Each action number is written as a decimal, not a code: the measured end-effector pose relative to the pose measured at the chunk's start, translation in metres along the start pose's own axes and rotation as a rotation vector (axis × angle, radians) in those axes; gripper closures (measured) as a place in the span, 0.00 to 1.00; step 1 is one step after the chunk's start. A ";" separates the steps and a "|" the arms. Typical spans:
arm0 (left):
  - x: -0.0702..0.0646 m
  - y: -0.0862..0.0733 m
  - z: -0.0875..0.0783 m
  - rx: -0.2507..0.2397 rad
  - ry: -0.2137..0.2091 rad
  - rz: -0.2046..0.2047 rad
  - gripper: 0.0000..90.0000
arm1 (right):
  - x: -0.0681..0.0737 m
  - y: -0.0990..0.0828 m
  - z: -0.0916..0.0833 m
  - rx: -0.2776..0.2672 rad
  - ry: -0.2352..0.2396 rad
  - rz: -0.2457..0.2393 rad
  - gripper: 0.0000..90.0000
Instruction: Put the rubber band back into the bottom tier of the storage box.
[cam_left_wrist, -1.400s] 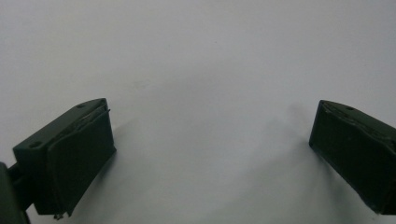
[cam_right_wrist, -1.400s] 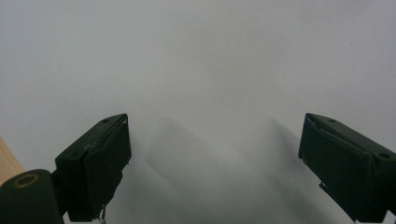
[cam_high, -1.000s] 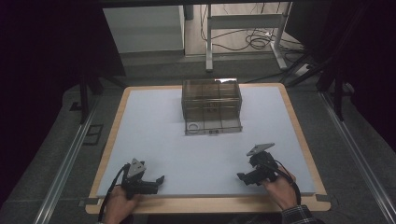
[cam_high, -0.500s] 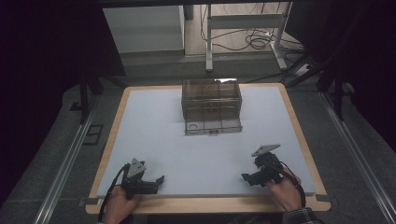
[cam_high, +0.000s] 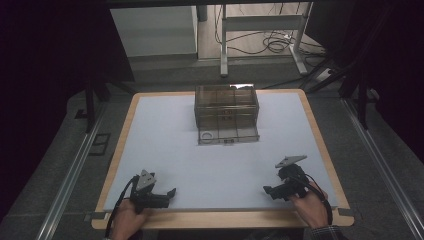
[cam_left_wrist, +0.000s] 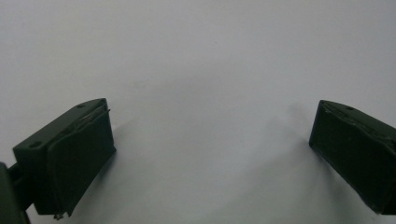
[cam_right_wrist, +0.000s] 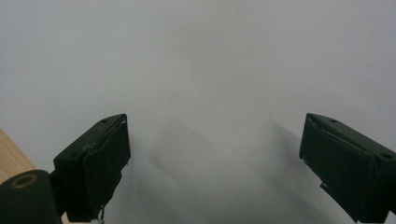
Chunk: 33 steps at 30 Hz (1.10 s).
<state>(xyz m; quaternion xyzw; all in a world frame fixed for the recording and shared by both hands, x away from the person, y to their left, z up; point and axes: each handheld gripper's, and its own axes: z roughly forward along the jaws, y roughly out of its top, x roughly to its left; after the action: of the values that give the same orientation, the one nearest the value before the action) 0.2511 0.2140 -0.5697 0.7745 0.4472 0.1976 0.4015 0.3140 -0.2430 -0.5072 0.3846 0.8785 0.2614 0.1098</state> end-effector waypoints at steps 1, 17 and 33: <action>0.000 0.000 0.000 0.001 0.000 0.001 0.00 | -0.001 -0.001 -0.002 0.001 -0.002 0.006 0.09; 0.000 0.000 0.000 0.001 0.000 0.002 0.00 | -0.010 -0.016 -0.019 -0.031 -0.035 0.040 0.08; 0.000 0.000 0.000 0.002 0.000 0.003 0.00 | -0.019 -0.034 -0.034 -0.040 -0.068 0.071 0.08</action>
<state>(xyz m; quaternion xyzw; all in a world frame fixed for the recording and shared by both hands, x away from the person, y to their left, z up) 0.2511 0.2142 -0.5696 0.7753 0.4465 0.1980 0.4004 0.2931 -0.2890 -0.4972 0.4217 0.8547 0.2695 0.1379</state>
